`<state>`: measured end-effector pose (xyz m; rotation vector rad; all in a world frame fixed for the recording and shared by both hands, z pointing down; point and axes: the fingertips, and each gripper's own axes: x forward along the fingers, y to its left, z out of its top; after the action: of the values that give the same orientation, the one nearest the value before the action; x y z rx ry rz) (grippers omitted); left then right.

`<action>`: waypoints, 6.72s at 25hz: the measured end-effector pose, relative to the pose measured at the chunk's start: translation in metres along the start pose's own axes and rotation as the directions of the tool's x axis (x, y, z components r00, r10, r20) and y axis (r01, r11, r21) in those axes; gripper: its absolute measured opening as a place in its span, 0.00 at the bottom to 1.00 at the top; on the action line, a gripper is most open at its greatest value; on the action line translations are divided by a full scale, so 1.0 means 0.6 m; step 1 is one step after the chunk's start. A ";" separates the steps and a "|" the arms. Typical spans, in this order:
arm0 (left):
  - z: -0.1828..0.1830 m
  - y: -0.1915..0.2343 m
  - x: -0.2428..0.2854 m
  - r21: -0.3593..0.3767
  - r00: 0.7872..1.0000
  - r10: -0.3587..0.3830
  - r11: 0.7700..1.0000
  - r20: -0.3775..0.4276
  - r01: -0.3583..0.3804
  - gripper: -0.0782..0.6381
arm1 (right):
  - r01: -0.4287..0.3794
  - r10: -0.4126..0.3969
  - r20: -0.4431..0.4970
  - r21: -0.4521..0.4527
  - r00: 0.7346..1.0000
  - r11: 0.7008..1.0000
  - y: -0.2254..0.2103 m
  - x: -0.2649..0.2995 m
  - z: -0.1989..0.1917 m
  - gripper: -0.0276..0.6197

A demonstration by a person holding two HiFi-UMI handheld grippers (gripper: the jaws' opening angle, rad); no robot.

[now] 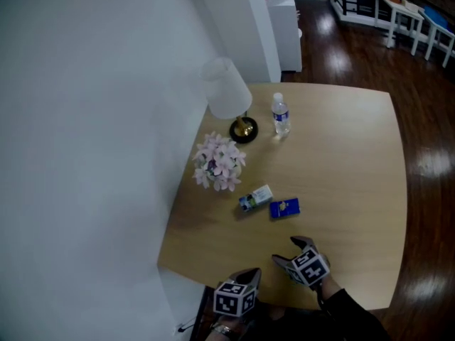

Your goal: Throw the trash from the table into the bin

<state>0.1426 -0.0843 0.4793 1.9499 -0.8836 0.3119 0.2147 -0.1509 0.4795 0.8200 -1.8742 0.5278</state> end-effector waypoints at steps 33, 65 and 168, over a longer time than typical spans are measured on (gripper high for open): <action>0.047 0.000 0.065 0.011 0.998 0.008 1.000 -0.062 -0.007 0.11 | -0.012 -0.052 -0.130 -0.447 0.990 0.894 -0.196 0.120 0.082 0.52; -0.164 0.055 -0.150 -0.117 0.990 0.107 0.988 0.088 -0.096 0.11 | -0.077 0.061 -0.056 -0.353 0.997 0.932 0.174 -0.029 -0.040 0.45; -0.129 0.095 -0.146 -0.104 0.992 0.052 0.994 0.112 -0.040 0.11 | -0.002 0.006 0.025 -0.151 1.000 0.989 0.157 0.016 -0.013 0.60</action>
<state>0.0518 0.0033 0.5099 1.8703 -1.0006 0.1797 0.1475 -0.0846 0.4912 0.7258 -1.9139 0.3737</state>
